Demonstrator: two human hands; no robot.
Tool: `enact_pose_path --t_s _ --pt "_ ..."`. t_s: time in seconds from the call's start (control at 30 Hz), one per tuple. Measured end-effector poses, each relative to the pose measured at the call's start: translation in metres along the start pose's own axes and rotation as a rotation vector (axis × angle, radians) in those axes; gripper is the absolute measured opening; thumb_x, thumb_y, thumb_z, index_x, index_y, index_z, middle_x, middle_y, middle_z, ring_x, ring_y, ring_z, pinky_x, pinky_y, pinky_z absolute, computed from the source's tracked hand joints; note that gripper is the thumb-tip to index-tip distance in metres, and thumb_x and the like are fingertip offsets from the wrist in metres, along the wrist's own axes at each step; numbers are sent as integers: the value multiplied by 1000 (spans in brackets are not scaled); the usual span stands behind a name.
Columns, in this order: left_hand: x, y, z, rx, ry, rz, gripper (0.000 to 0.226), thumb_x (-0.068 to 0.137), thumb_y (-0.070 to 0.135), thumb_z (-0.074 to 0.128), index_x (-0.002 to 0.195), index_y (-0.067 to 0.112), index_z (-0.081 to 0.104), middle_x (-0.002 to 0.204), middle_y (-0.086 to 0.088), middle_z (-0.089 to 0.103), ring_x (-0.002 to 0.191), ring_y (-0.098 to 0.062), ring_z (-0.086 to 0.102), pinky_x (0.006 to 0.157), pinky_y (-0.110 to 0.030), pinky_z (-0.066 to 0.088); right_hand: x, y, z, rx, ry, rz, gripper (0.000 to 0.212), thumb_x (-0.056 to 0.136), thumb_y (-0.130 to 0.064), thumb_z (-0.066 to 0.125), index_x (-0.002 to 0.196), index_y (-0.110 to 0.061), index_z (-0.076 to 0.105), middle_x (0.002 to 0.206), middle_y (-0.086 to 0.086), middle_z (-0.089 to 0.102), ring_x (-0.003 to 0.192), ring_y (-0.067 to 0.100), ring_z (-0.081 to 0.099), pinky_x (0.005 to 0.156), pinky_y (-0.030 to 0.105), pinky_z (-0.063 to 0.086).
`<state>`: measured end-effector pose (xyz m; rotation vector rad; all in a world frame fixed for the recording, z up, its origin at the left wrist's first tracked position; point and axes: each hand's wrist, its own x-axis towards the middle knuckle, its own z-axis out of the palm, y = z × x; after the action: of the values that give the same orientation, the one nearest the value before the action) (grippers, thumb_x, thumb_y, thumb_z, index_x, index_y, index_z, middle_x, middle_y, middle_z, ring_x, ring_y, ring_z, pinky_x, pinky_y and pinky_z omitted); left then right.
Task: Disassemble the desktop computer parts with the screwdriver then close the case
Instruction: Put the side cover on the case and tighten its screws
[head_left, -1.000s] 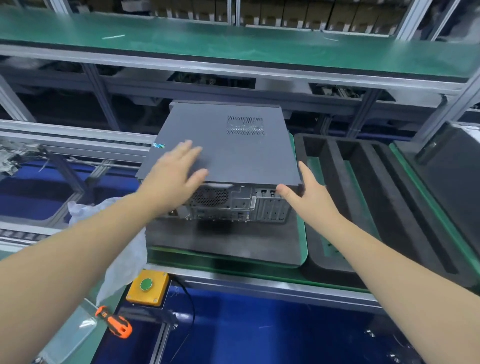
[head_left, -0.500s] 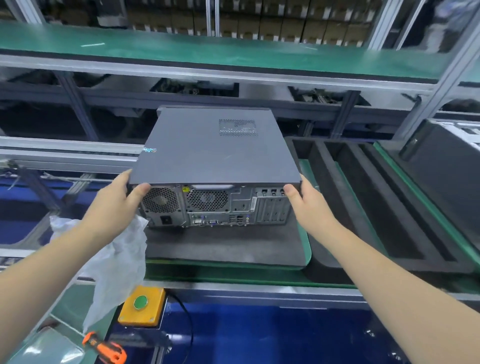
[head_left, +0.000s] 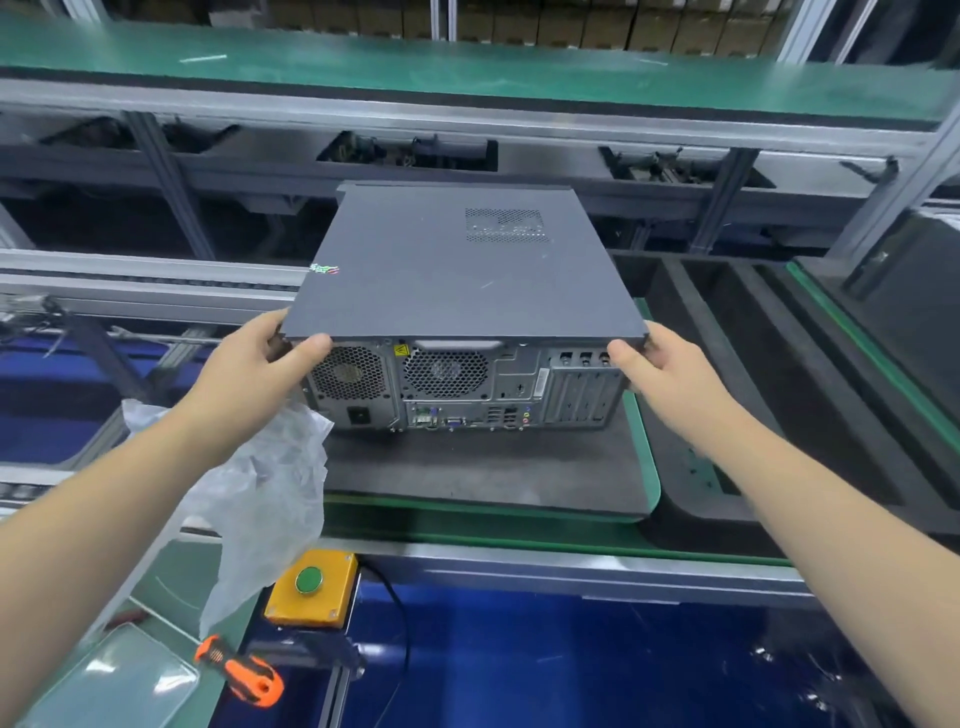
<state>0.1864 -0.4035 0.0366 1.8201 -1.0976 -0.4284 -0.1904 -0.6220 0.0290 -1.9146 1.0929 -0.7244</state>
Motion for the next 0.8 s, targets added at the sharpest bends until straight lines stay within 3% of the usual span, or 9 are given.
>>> enact_pose_path --t_s 0.1,0.2,0.33,0.4,0.5,0.57,0.63,0.73,0.8 --pt "4 -1 6 -66 86 -71 46 84 73 57 116 41 66 96 13 74 79 -6 69 75 -36 52 3 -4 2 111 38 68 44 85 -78 49 106 -46 70 114 -15 73 113 12 68 104 49 55" --pt "8 -1 11 -73 156 -102 47 81 72 61 112 36 65 90 15 74 65 1 64 70 -36 51 4 -9 4 53 97 53 44 86 -80 49 101 -44 68 104 -11 71 106 20 68 100 55 56" --pt "4 0 16 -24 200 -63 37 86 68 59 107 39 67 92 17 74 73 1 66 72 -37 52 0 -8 10 -15 163 6 48 96 -70 45 101 -28 67 97 0 71 90 21 66 86 49 57" --pt "1 0 19 1 240 -60 36 88 68 56 106 39 68 89 11 74 81 -12 68 77 -43 53 -3 -9 16 -46 211 -5 46 103 -62 43 97 -23 66 89 5 68 77 18 59 74 42 49" --pt "-2 2 24 36 297 -67 43 90 70 52 101 31 68 85 -1 70 83 -28 64 75 -45 52 -5 -12 20 -57 244 4 56 106 -59 43 100 -8 65 89 15 68 74 20 54 70 39 44" --pt "-5 4 26 43 301 -62 46 90 71 49 96 29 67 84 -5 68 82 -30 62 70 -42 48 -9 -15 20 -53 236 9 54 106 -59 41 102 -11 66 88 11 68 75 20 56 70 36 43" --pt "-9 5 25 53 271 -67 39 92 71 45 96 39 66 86 -3 67 82 -25 61 70 -40 47 -12 -16 18 -68 207 22 45 106 -58 41 103 -20 66 89 -3 68 79 10 58 68 31 44" --pt "-12 4 20 33 198 -88 23 94 67 41 105 60 60 91 14 68 88 -12 63 72 -33 48 -14 -12 13 -64 142 11 26 107 -53 45 117 -37 62 98 -22 67 91 0 60 72 22 43" --pt "-13 4 18 0 167 -76 27 94 65 42 117 64 57 98 24 69 97 -9 65 83 -36 52 -13 -10 12 -47 126 4 26 107 -50 46 128 -40 57 106 -27 65 100 -4 60 78 20 43"
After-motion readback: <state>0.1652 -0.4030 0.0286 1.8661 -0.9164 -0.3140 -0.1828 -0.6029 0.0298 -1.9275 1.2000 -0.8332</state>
